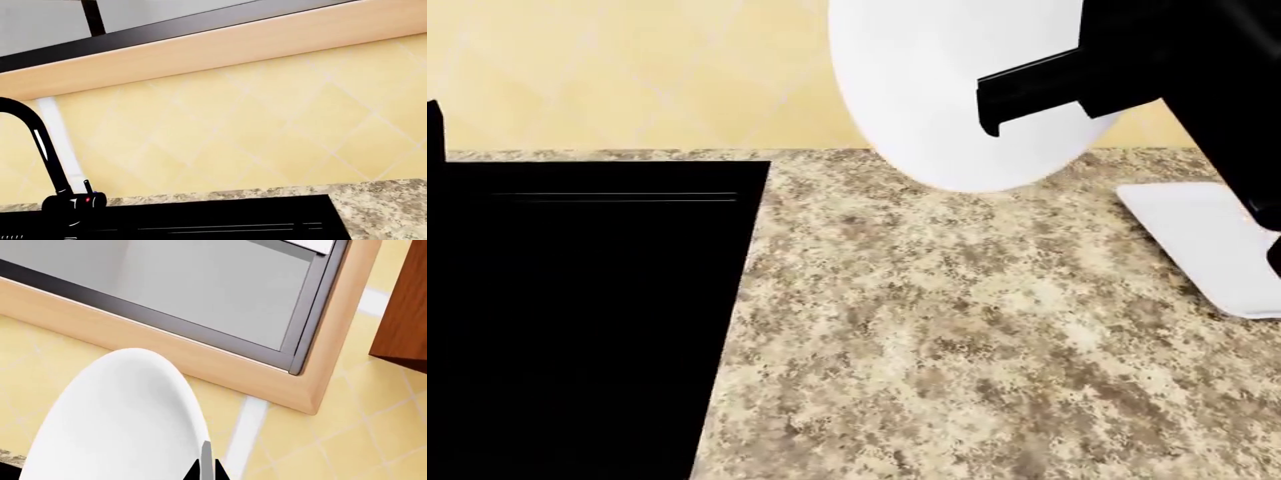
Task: Move the fresh-baked cupcake off the tray onto the counter, and place the bowl used for mixing into the sink.
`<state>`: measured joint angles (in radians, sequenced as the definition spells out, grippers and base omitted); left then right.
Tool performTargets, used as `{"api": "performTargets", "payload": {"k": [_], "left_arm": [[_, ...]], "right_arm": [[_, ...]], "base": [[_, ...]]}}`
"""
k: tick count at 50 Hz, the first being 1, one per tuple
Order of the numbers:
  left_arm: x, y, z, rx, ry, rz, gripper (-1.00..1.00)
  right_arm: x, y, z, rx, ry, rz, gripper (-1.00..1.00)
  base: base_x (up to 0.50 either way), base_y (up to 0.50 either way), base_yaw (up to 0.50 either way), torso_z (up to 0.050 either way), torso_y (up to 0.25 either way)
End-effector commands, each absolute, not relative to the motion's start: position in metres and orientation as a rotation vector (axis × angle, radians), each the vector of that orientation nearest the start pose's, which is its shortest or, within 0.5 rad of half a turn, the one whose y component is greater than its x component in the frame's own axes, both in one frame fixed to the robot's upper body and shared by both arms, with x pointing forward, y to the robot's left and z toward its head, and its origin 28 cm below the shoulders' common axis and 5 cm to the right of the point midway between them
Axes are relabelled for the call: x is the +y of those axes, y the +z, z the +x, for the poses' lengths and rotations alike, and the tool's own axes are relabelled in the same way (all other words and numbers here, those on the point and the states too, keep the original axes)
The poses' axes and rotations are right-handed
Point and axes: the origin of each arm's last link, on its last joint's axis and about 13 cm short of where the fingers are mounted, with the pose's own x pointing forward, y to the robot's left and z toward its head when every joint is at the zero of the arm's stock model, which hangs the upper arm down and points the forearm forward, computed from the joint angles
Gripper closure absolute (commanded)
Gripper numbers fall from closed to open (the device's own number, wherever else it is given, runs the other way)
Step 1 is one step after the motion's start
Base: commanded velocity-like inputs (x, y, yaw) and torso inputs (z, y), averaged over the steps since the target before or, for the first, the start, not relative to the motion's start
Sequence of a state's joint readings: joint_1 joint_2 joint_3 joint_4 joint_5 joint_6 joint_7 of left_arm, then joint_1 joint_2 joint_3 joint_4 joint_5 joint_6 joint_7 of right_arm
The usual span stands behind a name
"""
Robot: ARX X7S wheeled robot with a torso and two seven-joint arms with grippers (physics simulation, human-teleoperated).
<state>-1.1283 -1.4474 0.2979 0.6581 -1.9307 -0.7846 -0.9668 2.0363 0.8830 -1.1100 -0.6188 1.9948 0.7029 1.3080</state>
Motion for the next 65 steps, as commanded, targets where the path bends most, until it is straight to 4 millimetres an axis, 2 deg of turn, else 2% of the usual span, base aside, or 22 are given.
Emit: {"api": "performTargets", "payload": {"k": [1,35,48,51,53,55,65], "left_arm": [[0.310,0.333,0.145,-0.047,0.153,0.176,-1.00],[0.310,0.331,0.147,-0.038,0.152,0.179,-1.00],[0.311,0.322,0.149,-0.015,0.151,0.179,-1.00],[0.310,0.317,0.150,0.005,0.142,0.186,-1.00],[0.309,0.304,0.151,0.022,0.130,0.191,-1.00],[0.308,0.300,0.151,0.036,0.113,0.199,-1.00],[0.305,0.305,0.149,0.008,0.102,0.191,-1.00]], "right_arm": [[-0.092,0.379,0.165,-0.277,0.047,-0.314,1.00],[-0.093,0.374,0.165,-0.270,0.044,-0.310,1.00],[-0.094,0.374,0.166,-0.269,0.043,-0.307,1.00],[-0.094,0.373,0.166,-0.268,0.042,-0.307,1.00],[-0.094,0.373,0.166,-0.267,0.041,-0.307,1.00],[-0.094,0.373,0.166,-0.269,0.047,-0.304,1.00],[-0.095,0.375,0.165,-0.305,0.051,-0.267,1.00]], "base": [[0.09,0.50,0.00,0.000,0.000],[0.09,0.50,0.00,0.000,0.001],[0.09,0.50,0.00,0.000,0.000],[0.09,0.50,0.00,0.000,0.000],[0.09,0.50,0.00,0.000,0.000],[0.09,0.50,0.00,0.000,0.000],[0.03,0.13,0.00,0.000,0.001]]}}
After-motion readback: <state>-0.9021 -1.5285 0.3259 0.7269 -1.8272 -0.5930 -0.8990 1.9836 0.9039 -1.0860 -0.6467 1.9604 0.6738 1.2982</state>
